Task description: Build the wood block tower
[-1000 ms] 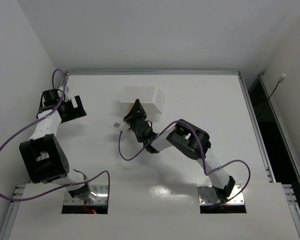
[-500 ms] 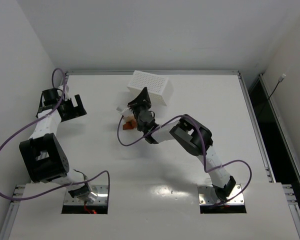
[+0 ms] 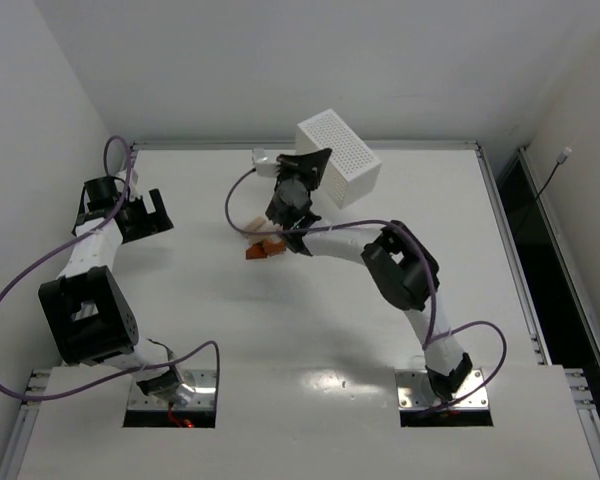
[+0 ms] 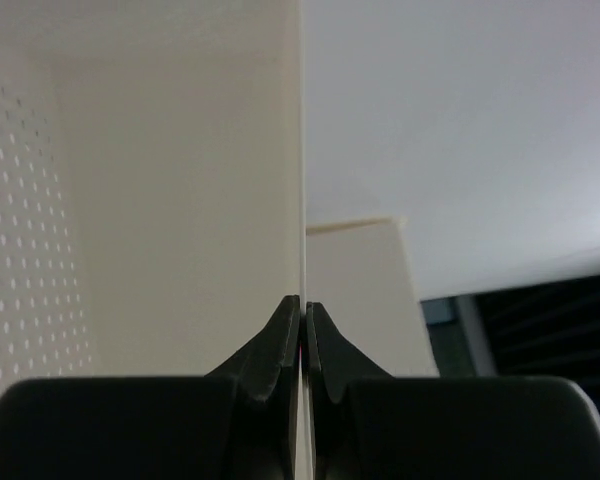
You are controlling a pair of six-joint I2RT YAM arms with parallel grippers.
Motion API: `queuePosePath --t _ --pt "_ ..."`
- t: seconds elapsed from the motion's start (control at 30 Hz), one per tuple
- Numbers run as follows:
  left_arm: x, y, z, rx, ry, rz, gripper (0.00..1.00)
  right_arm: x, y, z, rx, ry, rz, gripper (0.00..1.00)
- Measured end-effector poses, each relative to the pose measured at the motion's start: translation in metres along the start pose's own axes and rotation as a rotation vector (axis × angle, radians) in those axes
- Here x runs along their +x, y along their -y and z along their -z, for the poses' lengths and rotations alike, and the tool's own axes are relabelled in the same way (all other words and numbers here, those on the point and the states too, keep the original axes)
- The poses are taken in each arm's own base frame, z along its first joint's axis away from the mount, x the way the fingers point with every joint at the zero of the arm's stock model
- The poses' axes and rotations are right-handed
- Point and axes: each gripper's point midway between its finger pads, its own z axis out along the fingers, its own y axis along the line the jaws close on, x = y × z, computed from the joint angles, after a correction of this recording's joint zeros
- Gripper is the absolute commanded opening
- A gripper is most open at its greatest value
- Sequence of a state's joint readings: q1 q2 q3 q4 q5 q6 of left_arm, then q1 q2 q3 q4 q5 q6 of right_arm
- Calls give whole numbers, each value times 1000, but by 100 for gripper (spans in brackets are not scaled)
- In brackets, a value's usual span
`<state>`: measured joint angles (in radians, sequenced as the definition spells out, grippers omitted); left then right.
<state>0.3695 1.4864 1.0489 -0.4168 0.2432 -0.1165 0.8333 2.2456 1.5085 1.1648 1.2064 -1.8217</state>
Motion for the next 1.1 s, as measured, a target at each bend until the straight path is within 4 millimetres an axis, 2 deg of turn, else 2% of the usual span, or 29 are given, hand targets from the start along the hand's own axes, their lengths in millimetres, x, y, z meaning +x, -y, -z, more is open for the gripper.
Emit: queuePosePath --t 0.13,0.2,0.27,0.33,0.4,0.5,0.6,0.83,1.1 --pt "-1 0 0 0 2 -4 100 21 30 -27 -91 -92 -193 0" --pt "-2 0 1 0 4 -6 100 20 43 -41 -162 -90 -294 0" --pt "-4 0 1 0 9 -10 100 18 47 -51 -238 -69 -399 0" --pt "-8 0 3 0 14 -15 100 19 34 -54 -337 -50 -458 0" --pt "-14 1 5 0 25 -21 100 24 10 -53 -462 -46 -479 0" --pt "-22 2 8 2 40 -35 100 42 -31 -46 -648 -84 -478 0" --pt "-29 4 10 11 49 -51 100 66 -56 -46 -782 -148 -507 0" --pt "-27 9 12 29 32 -83 100 108 -80 -75 -939 -227 -677 0" --pt "-26 20 8 41 14 -112 100 154 -90 -107 -960 -292 -751 0"
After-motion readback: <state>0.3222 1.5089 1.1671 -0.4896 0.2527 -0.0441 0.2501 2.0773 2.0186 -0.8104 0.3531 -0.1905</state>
